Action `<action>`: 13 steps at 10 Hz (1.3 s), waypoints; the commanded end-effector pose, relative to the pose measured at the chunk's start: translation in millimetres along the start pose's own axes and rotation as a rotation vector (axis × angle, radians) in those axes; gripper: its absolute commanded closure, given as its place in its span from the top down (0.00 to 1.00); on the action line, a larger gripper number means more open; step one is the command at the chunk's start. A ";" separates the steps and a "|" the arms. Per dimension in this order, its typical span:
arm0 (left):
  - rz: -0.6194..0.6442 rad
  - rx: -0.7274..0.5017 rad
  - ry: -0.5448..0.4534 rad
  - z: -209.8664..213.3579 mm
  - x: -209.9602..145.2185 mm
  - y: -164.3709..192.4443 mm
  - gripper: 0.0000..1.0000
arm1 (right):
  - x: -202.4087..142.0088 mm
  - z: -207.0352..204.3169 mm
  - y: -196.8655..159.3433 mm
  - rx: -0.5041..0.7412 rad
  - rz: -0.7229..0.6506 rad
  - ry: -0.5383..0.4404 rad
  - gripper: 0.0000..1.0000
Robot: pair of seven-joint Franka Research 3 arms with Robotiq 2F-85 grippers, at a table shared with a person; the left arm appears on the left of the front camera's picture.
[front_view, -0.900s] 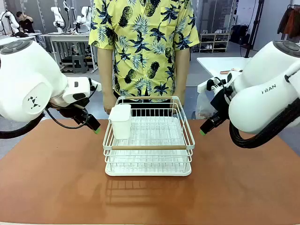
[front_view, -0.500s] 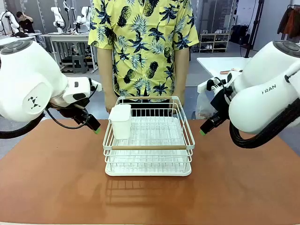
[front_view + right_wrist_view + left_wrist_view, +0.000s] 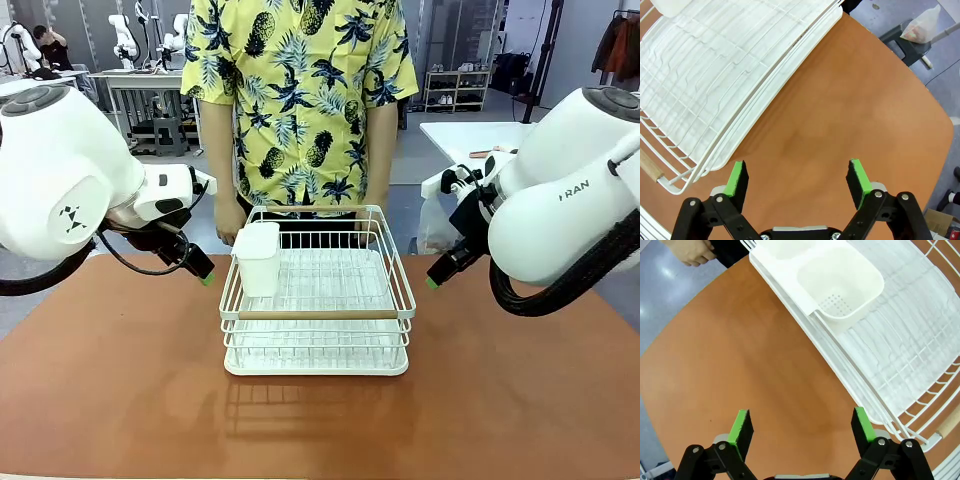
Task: Clean the table.
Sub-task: Pick up the Lint Roller when the human hands it over.
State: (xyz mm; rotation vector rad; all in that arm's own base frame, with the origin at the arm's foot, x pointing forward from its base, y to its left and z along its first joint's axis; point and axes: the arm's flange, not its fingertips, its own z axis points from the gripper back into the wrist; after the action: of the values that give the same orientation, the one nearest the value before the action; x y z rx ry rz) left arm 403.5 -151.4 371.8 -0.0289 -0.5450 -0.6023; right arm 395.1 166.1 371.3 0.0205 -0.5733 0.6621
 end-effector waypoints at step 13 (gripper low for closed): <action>0.870 -0.815 -0.373 190.6 -119.2 273.9 1.00 | -75.6 122.2 -258.6 0.908 -0.939 -0.130 1.00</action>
State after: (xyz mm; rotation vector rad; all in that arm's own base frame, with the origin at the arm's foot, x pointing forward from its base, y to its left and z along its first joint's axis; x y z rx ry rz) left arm 381.9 171.6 514.8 -1.0994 -0.5337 0.0296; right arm 423.7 -106.4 477.5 1.1043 -0.3069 0.0132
